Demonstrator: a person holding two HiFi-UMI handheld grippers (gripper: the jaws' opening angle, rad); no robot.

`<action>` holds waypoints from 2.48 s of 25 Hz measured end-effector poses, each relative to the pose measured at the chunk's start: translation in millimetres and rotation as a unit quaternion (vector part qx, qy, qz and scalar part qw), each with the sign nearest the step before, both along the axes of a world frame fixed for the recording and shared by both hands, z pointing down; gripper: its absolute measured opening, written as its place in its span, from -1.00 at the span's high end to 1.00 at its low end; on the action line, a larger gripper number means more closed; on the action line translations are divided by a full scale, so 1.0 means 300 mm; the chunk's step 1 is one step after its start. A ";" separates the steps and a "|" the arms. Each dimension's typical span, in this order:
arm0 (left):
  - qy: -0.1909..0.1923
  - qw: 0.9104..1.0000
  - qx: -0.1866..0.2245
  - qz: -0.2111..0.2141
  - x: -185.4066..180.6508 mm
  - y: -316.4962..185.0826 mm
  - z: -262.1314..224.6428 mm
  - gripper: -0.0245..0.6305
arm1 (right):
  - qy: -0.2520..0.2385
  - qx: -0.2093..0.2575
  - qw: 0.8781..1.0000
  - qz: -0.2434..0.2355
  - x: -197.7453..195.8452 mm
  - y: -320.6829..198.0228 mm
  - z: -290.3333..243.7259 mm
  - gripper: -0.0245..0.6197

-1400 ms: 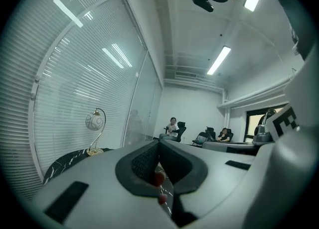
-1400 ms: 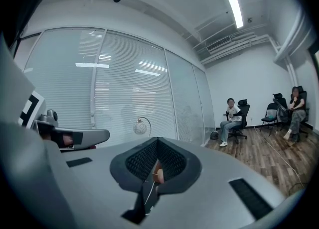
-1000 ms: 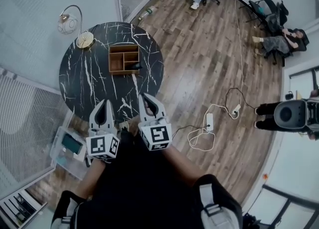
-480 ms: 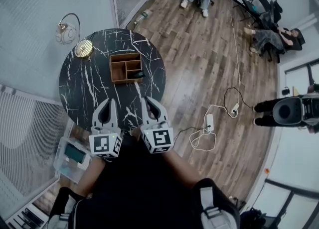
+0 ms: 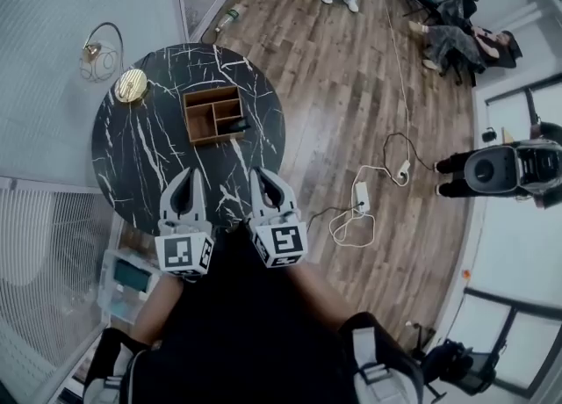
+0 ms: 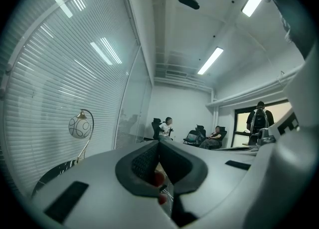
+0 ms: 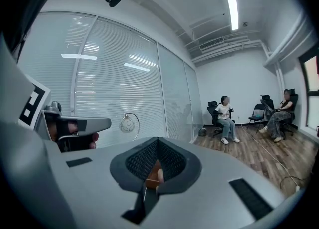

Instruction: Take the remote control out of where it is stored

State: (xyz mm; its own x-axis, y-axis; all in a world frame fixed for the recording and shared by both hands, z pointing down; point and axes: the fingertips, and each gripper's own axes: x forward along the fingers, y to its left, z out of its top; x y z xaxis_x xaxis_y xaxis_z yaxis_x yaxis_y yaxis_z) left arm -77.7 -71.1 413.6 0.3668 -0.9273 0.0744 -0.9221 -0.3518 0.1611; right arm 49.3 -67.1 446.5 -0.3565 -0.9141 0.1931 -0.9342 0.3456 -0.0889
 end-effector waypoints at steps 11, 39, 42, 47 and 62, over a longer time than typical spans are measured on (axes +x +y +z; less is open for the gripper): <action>0.004 1.000 -0.011 -0.015 0.000 -0.134 0.041 0.90 | 0.007 -0.037 0.999 -0.002 0.011 -0.170 0.145 0.92; -0.016 0.994 -0.104 -0.013 0.127 -0.554 0.348 0.90 | 0.008 -0.219 0.975 -0.032 0.084 -0.604 0.758 0.58; -0.017 0.993 -0.114 -0.019 0.129 -0.574 0.378 0.90 | 0.011 -0.233 0.972 -0.034 0.091 -0.622 0.810 0.46; -0.016 0.991 -0.128 -0.025 0.142 -0.595 0.418 0.90 | 0.015 -0.252 0.966 -0.048 0.086 -0.653 0.889 0.40; -0.021 0.989 -0.141 -0.036 0.140 -0.620 0.468 0.90 | 0.000 -0.274 0.957 -0.092 0.046 -0.700 0.977 0.39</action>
State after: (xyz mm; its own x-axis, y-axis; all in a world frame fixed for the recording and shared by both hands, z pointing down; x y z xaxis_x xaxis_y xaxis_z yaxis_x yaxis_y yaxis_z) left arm -35.6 -257.1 553.9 0.2911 -0.8914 0.3475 -0.9513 -0.2314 0.2036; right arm 63.2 -277.0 739.5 -0.5022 -0.5971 0.6255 -0.8618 0.4055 -0.3048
